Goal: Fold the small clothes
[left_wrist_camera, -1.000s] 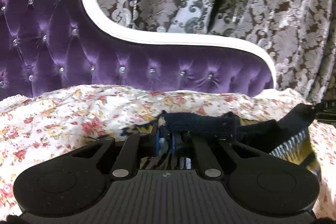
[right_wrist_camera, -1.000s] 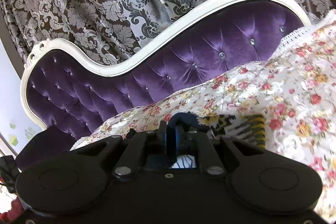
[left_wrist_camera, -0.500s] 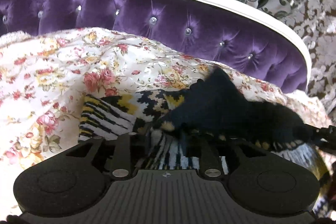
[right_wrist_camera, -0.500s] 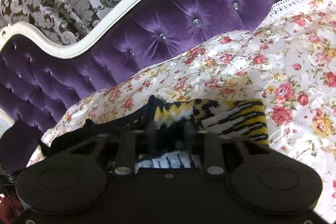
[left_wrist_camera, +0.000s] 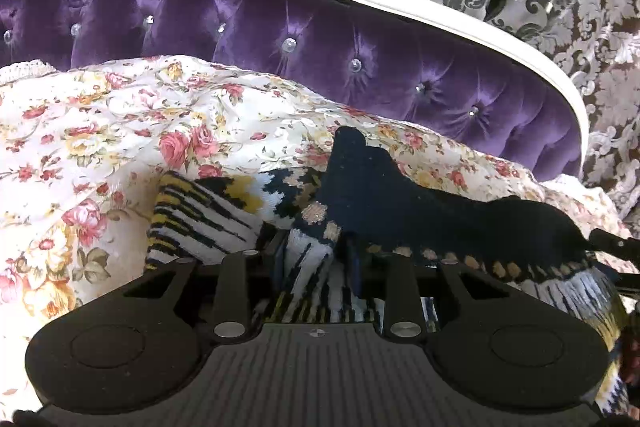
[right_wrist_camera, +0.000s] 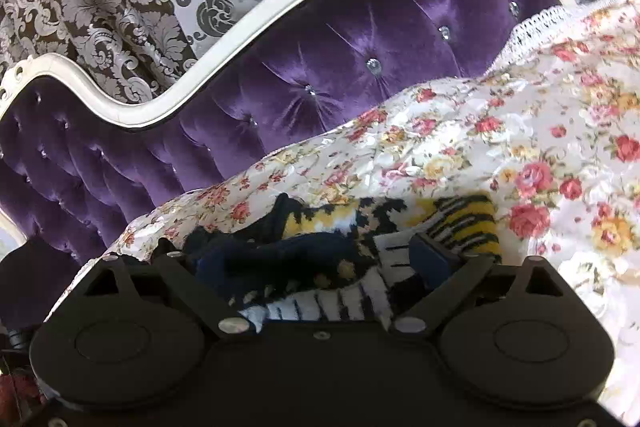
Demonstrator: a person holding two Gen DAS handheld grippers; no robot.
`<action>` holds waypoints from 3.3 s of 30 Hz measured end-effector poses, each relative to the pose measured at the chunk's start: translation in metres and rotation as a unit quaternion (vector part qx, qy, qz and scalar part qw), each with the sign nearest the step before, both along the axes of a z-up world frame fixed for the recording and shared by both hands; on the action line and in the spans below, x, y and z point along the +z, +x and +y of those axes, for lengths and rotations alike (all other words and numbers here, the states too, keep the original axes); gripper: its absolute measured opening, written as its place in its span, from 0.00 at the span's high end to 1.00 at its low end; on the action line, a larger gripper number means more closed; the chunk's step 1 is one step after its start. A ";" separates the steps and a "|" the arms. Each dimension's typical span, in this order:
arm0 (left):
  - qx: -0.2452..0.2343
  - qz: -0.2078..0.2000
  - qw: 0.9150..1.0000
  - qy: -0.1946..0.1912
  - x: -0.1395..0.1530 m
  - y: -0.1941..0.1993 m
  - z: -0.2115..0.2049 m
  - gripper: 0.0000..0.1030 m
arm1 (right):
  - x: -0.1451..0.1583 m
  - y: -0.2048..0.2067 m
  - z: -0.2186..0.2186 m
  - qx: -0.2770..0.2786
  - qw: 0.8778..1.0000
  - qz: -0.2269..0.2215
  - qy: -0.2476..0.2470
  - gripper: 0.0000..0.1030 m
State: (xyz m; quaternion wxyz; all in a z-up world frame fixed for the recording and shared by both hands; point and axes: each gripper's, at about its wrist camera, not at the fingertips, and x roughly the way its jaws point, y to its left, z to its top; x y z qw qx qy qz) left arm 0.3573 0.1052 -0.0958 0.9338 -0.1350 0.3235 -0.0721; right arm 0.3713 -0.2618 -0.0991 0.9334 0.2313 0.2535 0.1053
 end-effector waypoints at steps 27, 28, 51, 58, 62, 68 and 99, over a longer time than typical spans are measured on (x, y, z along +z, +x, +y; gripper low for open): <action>-0.002 0.003 0.999 0.034 0.000 0.003 -0.008 0.71 | 0.001 0.002 0.027 0.042 0.977 0.046 -0.202 0.17; -0.002 0.003 0.999 0.039 0.000 0.003 -0.009 0.70 | 0.001 0.001 0.028 0.041 0.977 0.045 -0.207 0.17; -0.004 -0.003 0.996 0.093 0.000 0.002 -0.020 0.70 | 0.036 -0.068 0.061 0.073 0.965 0.047 -0.246 0.07; -0.005 -0.004 0.995 0.103 -0.001 0.002 -0.022 0.70 | 0.009 -0.067 0.071 0.084 0.937 0.065 -0.334 0.02; -0.005 -0.004 0.994 0.109 0.000 0.003 -0.023 0.70 | 0.007 -0.061 0.067 0.091 0.933 0.069 -0.340 0.01; -0.012 0.010 0.991 0.133 0.009 0.004 -0.028 0.69 | 0.013 -0.056 0.055 0.087 0.944 0.086 -0.306 0.01; -0.032 0.059 0.985 0.160 0.004 -0.103 -0.098 0.17 | 0.001 -0.052 -0.070 -0.025 0.972 0.188 0.136 0.00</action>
